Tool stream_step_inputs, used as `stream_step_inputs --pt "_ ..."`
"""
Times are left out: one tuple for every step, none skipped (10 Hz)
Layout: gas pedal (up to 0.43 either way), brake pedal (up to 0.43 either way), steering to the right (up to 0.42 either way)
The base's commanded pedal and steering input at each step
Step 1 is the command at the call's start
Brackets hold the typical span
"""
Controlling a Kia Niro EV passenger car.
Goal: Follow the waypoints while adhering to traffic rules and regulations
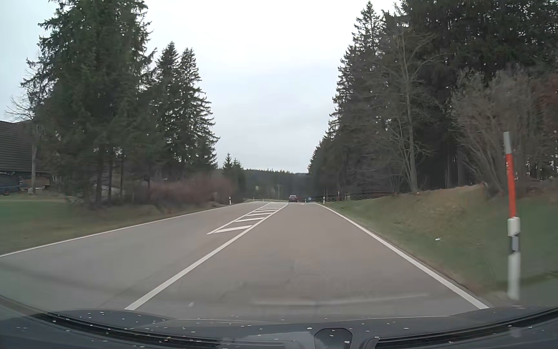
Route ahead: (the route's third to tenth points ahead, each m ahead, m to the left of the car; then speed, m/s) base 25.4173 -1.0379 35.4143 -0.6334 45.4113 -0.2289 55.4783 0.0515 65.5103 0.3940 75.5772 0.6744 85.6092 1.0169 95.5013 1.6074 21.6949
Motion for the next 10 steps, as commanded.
stream_step_inputs --pt "0.079 0.000 0.000" --pt "0.079 0.000 0.001" --pt "0.079 0.000 0.001" --pt "0.079 0.000 0.000" --pt "0.079 0.000 0.000" --pt "0.079 0.000 0.001" --pt "0.079 0.000 0.000" --pt "0.079 0.000 0.000" --pt "0.079 0.000 0.000" --pt "0.079 0.000 0.000"
